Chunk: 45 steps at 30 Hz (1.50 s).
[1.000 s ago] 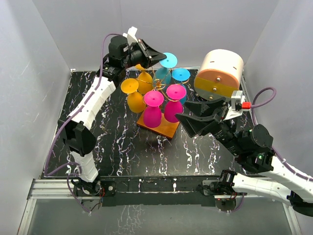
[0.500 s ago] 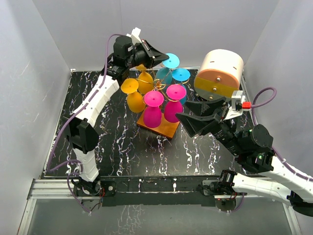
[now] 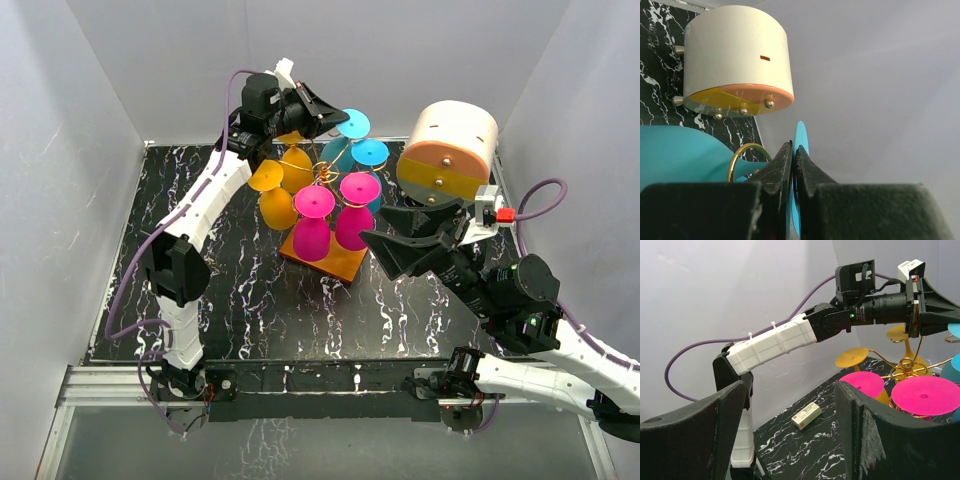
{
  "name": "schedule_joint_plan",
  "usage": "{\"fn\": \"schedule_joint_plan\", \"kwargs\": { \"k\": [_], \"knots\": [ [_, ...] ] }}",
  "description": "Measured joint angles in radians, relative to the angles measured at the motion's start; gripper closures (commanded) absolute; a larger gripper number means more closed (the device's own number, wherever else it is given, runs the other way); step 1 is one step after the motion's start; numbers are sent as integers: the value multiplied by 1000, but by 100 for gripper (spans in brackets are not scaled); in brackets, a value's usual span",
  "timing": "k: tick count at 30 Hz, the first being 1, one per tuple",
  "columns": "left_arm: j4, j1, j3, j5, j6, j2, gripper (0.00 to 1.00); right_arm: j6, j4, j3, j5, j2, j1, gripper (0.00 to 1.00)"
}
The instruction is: Place the wine glass upside down on the wine glass rack
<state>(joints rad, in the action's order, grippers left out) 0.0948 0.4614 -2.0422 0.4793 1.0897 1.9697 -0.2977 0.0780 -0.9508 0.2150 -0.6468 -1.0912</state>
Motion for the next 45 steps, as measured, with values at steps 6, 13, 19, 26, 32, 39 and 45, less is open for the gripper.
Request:
{"fn": "schedule_joint_plan", "kwargs": {
  "k": [6, 13, 19, 26, 32, 39, 45],
  "knots": [
    [8, 0, -10, -34, -16, 3, 100, 0, 0, 0, 0, 0, 0, 30],
    [18, 0, -13, -77, -42, 3, 100, 0, 0, 0, 4, 7, 0, 30],
    [21, 0, -13, -90, -57, 3, 100, 0, 0, 0, 4, 11, 0, 30],
    [54, 0, -12, -130, -89, -10, 100, 0, 0, 0, 9, 12, 0, 30],
    [68, 0, -7, -143, -104, -48, 100, 0, 0, 0, 12, 12, 0, 30],
    [97, 0, -5, -154, -115, -57, 96, 0, 0, 0, 12, 11, 0, 30],
    [127, 0, 0, -166, -126, -59, 92, -1, 0, 12, 12, 12, 0, 30]
  ]
}}
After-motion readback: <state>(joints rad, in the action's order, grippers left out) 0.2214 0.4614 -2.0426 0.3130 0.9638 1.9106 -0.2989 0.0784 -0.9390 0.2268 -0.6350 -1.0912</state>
